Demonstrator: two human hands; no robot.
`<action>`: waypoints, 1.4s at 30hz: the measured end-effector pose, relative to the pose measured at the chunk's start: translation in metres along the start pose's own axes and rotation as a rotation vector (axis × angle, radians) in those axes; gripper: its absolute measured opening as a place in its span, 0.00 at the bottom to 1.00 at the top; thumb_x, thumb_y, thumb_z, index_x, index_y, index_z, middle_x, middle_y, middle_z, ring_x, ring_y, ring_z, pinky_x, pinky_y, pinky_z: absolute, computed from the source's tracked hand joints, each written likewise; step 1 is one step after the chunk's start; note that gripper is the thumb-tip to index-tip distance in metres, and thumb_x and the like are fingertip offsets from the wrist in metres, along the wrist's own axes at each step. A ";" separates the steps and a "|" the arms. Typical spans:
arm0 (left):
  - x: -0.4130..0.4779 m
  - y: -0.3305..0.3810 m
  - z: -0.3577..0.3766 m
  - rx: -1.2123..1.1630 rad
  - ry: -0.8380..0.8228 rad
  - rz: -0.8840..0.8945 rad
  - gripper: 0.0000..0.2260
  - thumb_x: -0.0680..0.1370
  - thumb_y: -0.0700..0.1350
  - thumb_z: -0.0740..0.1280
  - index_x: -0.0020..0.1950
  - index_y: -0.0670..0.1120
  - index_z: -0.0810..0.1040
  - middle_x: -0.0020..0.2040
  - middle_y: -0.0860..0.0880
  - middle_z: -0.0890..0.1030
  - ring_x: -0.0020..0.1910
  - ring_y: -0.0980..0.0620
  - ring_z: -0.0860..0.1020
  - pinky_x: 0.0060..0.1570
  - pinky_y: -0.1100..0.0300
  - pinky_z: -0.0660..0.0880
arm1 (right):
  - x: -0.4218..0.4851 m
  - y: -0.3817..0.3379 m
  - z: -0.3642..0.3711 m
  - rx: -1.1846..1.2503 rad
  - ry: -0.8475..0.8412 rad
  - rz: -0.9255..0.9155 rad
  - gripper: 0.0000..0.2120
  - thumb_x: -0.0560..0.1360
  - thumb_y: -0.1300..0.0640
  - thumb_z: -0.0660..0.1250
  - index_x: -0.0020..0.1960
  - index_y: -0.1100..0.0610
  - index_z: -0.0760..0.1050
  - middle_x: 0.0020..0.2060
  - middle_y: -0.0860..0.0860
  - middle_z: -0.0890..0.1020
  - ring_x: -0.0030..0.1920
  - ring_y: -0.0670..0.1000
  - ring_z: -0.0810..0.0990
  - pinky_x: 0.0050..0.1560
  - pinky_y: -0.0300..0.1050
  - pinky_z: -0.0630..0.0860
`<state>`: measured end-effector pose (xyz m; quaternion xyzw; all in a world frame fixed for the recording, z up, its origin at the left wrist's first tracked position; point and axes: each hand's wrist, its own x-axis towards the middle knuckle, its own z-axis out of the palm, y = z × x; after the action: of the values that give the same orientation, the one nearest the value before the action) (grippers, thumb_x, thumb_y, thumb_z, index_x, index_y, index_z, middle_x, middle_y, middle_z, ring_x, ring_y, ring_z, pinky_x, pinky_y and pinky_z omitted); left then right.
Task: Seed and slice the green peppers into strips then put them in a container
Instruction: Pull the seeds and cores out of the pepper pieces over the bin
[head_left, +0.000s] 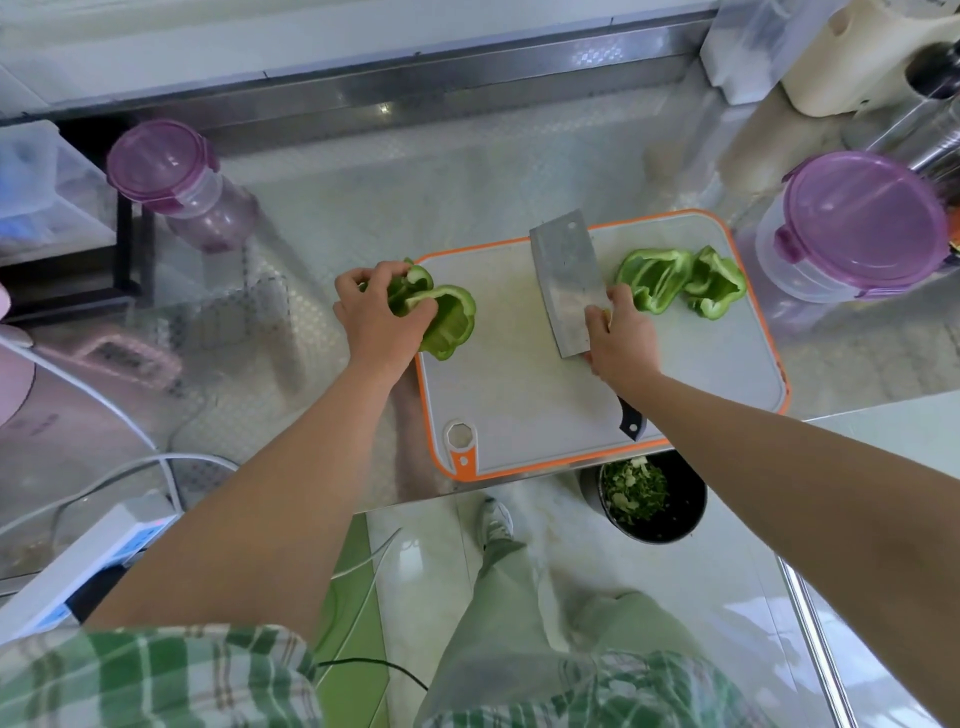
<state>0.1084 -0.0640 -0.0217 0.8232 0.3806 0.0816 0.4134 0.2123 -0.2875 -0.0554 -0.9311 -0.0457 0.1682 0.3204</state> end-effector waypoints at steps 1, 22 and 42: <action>0.000 -0.001 0.000 -0.003 0.006 -0.004 0.16 0.73 0.43 0.69 0.61 0.50 0.76 0.65 0.46 0.63 0.64 0.45 0.65 0.58 0.67 0.61 | -0.001 0.002 0.000 -0.014 0.002 -0.016 0.12 0.80 0.52 0.55 0.61 0.57 0.65 0.37 0.61 0.79 0.35 0.62 0.79 0.39 0.61 0.78; -0.006 -0.006 0.000 -0.049 0.037 -0.013 0.15 0.73 0.42 0.70 0.60 0.50 0.77 0.64 0.47 0.63 0.65 0.45 0.66 0.54 0.67 0.64 | 0.006 -0.008 -0.012 -0.001 -0.157 -0.066 0.15 0.80 0.50 0.57 0.64 0.56 0.67 0.35 0.56 0.77 0.31 0.57 0.80 0.23 0.39 0.68; 0.012 -0.004 0.001 -0.125 0.064 -0.063 0.16 0.73 0.44 0.69 0.60 0.51 0.76 0.60 0.49 0.62 0.64 0.44 0.67 0.59 0.61 0.68 | -0.002 -0.004 -0.011 -0.010 -0.138 -0.023 0.15 0.81 0.49 0.56 0.64 0.55 0.67 0.41 0.58 0.78 0.38 0.59 0.82 0.34 0.55 0.80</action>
<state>0.1151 -0.0556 -0.0274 0.7804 0.4134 0.1186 0.4539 0.2139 -0.2909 -0.0441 -0.9183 -0.0790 0.2279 0.3138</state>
